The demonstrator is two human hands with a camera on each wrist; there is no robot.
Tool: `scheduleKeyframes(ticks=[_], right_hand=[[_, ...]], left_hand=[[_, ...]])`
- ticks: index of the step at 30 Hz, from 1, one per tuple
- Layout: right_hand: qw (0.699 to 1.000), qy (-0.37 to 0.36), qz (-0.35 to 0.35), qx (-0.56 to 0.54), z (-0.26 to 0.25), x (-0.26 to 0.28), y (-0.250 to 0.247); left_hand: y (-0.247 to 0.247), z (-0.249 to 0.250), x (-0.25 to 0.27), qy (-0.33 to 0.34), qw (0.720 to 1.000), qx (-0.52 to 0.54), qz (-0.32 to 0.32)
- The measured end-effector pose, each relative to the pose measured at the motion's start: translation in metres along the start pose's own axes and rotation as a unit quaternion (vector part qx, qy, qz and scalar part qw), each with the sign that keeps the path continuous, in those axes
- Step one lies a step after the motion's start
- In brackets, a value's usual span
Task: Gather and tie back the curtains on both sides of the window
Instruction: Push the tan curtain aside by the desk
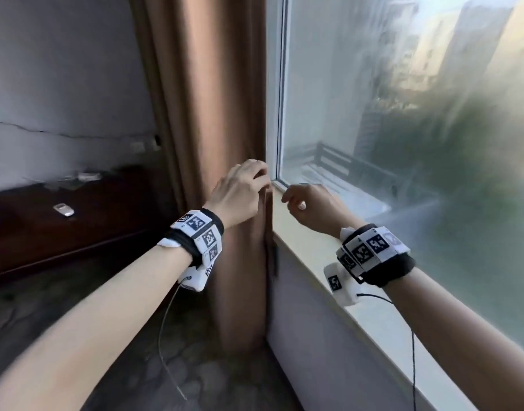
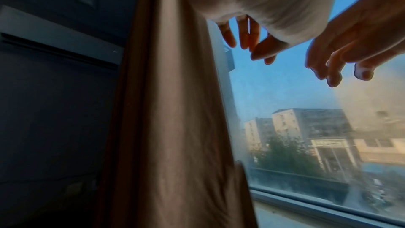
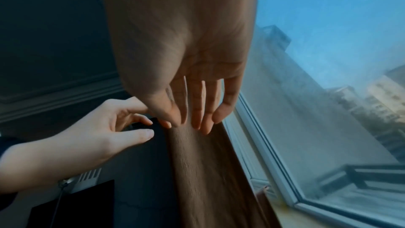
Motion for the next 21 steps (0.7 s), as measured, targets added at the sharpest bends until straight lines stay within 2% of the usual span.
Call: scheduleKeyframes(ticks=[4,6,9,11,13,16,18,21], right_hand=[[0.999,-0.006,0.005,-0.043,0.008,-0.087,0.048],[0.998,0.012,0.036,-0.051,0.020,-0.140,0.064],[0.988,0.060,0.102,-0.099,0.048,-0.217,0.078],[0.973,0.110,0.121,-0.165,0.067,-0.269,0.083],[0.965,0.122,0.094,-0.211,0.083,-0.314,0.095],[0.970,0.107,0.050,-0.211,0.090,-0.396,0.117],[0.960,0.119,0.063,-0.244,0.093,-0.432,0.130],[0.947,0.118,0.070,-0.290,0.080,-0.488,0.154]], left_hand=[[0.020,-0.095,0.006,-0.093,0.992,-0.083,0.017],[0.036,-0.149,-0.002,-0.155,0.983,-0.099,0.027],[0.069,-0.228,-0.014,-0.291,0.954,-0.054,0.039],[0.088,-0.278,-0.033,-0.358,0.932,-0.008,0.061],[0.098,-0.314,-0.052,-0.381,0.920,0.022,0.088],[0.103,-0.387,-0.078,-0.410,0.901,0.038,0.137],[0.107,-0.425,-0.080,-0.421,0.889,0.069,0.166],[0.131,-0.490,-0.091,-0.450,0.854,0.191,0.178]])
Point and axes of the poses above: each hand's wrist, its own x-axis away from the middle knuckle, its own y-axis out of the palm, z = x × y, the point moved 7 cm from there along -x, towards the middle knuckle, and after that the axes turned 2 degrees about z, right-handed, at the moved point
